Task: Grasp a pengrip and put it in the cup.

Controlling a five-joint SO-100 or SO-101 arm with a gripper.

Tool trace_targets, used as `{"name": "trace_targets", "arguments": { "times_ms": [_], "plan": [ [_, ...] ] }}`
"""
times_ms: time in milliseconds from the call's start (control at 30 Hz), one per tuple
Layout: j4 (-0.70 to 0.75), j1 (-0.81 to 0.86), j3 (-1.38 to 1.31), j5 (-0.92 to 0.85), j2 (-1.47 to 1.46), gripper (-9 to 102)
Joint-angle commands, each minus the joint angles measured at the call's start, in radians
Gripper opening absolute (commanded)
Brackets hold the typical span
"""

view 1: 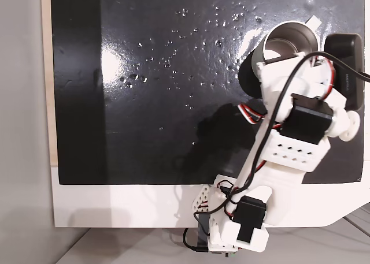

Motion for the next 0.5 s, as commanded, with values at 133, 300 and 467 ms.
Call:
{"name": "trace_targets", "arguments": {
  "times_ms": [133,300,467],
  "plan": [
    [0.015,0.155,-0.189,-0.055,-0.069,0],
    [0.015,0.178,-0.311,-0.074,-0.189,0],
    [0.014,0.153,-0.394,-0.071,-0.273,0]
  ]
}}
